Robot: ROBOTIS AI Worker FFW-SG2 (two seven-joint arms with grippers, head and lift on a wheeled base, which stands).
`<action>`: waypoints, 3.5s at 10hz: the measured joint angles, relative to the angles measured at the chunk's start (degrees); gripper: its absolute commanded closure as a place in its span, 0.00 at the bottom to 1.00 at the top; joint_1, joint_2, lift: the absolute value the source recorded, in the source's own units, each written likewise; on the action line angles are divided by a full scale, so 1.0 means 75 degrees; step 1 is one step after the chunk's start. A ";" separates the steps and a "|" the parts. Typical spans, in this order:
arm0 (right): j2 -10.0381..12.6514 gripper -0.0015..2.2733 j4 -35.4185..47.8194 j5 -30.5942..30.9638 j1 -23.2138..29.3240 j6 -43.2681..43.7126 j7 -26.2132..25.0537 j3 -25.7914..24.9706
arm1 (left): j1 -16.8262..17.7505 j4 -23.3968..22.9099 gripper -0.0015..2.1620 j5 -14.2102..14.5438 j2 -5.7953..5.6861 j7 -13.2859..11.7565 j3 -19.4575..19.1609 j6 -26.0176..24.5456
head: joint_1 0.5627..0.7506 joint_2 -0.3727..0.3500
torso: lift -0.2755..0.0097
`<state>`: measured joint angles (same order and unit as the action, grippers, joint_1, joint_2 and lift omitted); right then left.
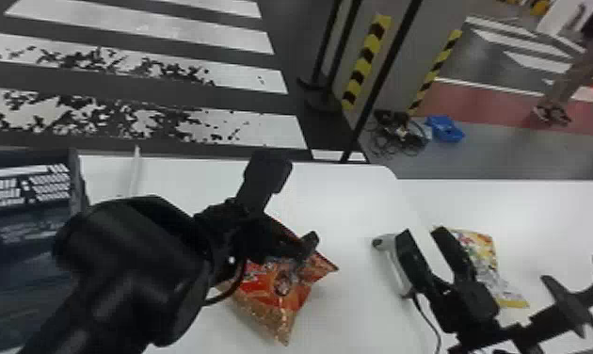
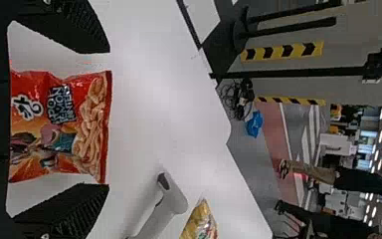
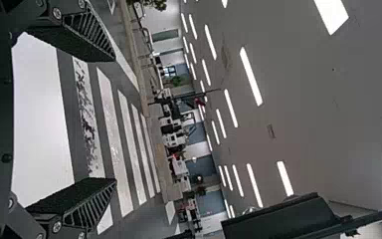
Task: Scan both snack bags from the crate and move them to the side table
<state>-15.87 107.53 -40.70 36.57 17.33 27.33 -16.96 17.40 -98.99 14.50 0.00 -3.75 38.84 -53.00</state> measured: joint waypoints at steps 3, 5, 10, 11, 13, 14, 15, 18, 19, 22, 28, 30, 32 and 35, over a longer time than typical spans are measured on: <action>-0.0152 0.06 -0.0025 0.0063 -0.0132 -0.0367 0.0000 0.0007 | -0.0917 -0.1681 0.01 -0.0091 0.0000 0.0397 -0.1275 0.0071 | 0.70 0.03 | 0.63; -0.0169 0.06 -0.0019 0.0122 -0.0195 -0.0585 0.0000 0.0059 | -0.1539 -0.2417 0.02 -0.0076 -0.0192 0.0711 -0.2026 0.0420 | 0.70 0.03 | 0.63; -0.0013 0.06 -0.0063 0.0337 -0.0304 -0.0807 -0.0012 0.0214 | -0.3209 -0.3330 0.03 -0.0032 -0.1823 0.1826 -0.3772 0.2955 | 0.70 0.21 | 0.63; 0.0063 0.06 -0.0027 0.0371 -0.0315 -0.0981 -0.0021 0.0227 | -0.3708 -0.3473 0.03 -0.0004 -0.2065 0.1907 -0.4177 0.3270 | 0.70 0.27 | 0.63; 0.0301 0.06 0.0075 0.0563 -0.0372 -0.1263 -0.0024 0.0306 | -0.4805 -0.3809 0.03 0.0175 -0.2349 0.1918 -0.5082 0.4012 | 0.70 0.37 | 0.63; 0.0423 0.06 0.0164 0.0691 -0.0380 -0.1343 -0.0024 0.0335 | -0.5340 -0.3951 0.03 0.0315 -0.2450 0.1884 -0.5469 0.4450 | 0.70 0.43 | 0.63; 0.0535 0.06 0.0206 0.0786 -0.0386 -0.1377 -0.0024 0.0355 | -0.5813 -0.4068 0.03 0.0550 -0.2501 0.1801 -0.5815 0.4780 | 0.70 0.48 | 0.63; 0.0748 0.06 0.0255 0.1498 -0.0436 -0.1413 -0.0099 0.0807 | -0.6794 -0.4104 0.03 0.0722 -0.2517 0.1666 -0.6259 0.5597 | 0.70 0.57 | 0.63; 0.0764 0.06 0.0308 0.2142 -0.0393 -0.1400 -0.0188 0.1198 | -0.6884 -0.4027 0.03 0.0727 -0.2498 0.1616 -0.6277 0.5737 | 0.70 0.63 | 0.63; 0.0696 0.06 0.0699 0.4021 -0.0072 -0.1599 -0.0962 0.2132 | -0.6914 -0.3955 0.03 0.0798 -0.2496 0.1567 -0.6285 0.5871 | 0.70 0.76 | 0.63; -0.0441 0.06 0.1606 0.8550 0.0038 -0.5542 -0.4519 0.4904 | -0.6891 -0.3633 0.03 0.1097 -0.2626 0.1356 -0.6272 0.6175 | 0.70 0.84 | 0.63; -0.0730 0.06 0.1796 0.9298 -0.0283 -0.7199 -0.5179 0.5809 | -0.6890 -0.3552 0.03 0.1138 -0.2662 0.1285 -0.6234 0.6220 | 0.70 0.83 | 0.63; -0.0744 0.05 0.2073 0.9758 -0.0739 -0.9145 -0.5263 0.6565 | -0.6852 -0.3487 0.03 0.1164 -0.2738 0.1267 -0.6168 0.6228 | 0.70 0.80 | 0.63; -0.0408 0.06 0.2328 1.0075 -0.1490 -1.1110 -0.5229 0.7283 | -0.6742 -0.3341 0.03 0.1293 -0.2894 0.1177 -0.6040 0.6223 | 0.70 0.78 | 0.63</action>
<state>-18.93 124.99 34.86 25.39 -66.00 -11.88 37.66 -33.16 -124.05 24.20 -21.71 5.07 -6.46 -6.33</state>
